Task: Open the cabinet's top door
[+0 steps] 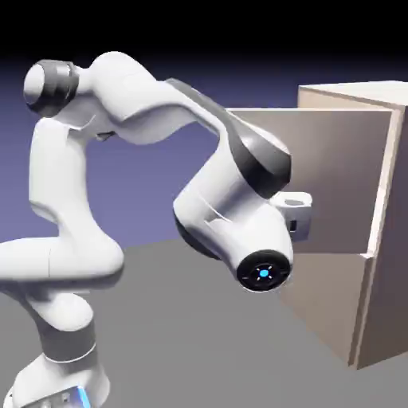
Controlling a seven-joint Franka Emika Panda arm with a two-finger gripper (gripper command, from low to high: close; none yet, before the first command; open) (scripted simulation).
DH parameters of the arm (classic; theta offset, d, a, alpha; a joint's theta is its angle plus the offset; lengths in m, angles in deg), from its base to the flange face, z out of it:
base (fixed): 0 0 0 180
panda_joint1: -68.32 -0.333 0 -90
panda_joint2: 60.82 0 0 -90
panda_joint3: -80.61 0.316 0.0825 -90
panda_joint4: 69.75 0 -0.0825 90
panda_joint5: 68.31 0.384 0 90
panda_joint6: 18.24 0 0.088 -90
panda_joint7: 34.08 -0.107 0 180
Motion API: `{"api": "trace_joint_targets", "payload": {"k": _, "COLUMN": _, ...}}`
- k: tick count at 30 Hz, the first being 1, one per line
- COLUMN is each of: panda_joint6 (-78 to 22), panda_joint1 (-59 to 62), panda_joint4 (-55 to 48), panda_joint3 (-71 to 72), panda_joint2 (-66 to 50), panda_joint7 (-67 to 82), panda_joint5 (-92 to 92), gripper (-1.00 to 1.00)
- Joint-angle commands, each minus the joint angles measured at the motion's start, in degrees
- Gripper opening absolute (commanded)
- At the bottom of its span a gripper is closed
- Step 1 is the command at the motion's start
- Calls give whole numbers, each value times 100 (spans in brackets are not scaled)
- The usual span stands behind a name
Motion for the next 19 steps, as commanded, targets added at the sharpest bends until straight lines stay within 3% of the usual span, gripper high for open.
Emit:
{"api": "trace_joint_targets", "payload": {"k": 1, "panda_joint6": 25, "panda_joint1": 69, "panda_joint4": -154, "panda_joint3": 81, "panda_joint2": -208, "panda_joint7": 43, "panda_joint5": -172, "gripper": -100}}
{"api": "trace_joint_targets", "payload": {"k": 18, "panda_joint6": 627, "panda_joint1": -129, "panda_joint4": -2391, "panda_joint3": 726, "panda_joint2": -3593, "panda_joint7": -442, "panda_joint5": -2523, "gripper": -100}}
{"api": "trace_joint_targets", "payload": {"k": 19, "panda_joint6": 627, "panda_joint1": -129, "panda_joint4": -2391, "panda_joint3": 726, "panda_joint2": -3593, "panda_joint7": -442, "panda_joint5": -2523, "gripper": 100}}
